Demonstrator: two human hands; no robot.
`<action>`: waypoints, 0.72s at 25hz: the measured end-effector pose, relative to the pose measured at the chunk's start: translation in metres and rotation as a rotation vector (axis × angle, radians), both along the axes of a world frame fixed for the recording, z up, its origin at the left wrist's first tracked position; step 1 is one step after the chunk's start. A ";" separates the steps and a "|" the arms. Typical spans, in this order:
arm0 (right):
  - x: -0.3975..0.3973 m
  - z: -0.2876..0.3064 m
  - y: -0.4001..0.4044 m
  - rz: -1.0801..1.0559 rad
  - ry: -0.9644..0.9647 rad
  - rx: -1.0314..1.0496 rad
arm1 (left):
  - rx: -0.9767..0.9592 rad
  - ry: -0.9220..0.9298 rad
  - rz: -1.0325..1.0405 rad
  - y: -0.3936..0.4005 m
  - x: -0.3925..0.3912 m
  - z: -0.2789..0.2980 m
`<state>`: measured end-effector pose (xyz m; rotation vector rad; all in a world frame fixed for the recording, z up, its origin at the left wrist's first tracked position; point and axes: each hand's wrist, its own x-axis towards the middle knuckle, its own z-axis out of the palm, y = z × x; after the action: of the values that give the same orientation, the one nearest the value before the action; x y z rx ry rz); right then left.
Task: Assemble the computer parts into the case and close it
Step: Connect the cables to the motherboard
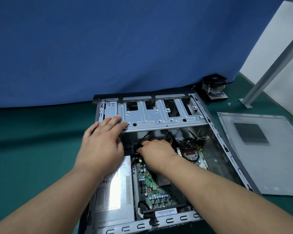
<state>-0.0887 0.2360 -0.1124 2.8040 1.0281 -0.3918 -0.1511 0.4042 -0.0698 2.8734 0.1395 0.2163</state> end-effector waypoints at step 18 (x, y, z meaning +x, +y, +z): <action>-0.007 0.063 -0.081 0.134 -0.066 0.406 | -0.012 0.019 -0.023 0.003 -0.001 -0.001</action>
<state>-0.0952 0.1546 -0.0489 3.0384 1.4093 -0.0796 -0.1519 0.4073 -0.0706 2.8638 0.1112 0.1825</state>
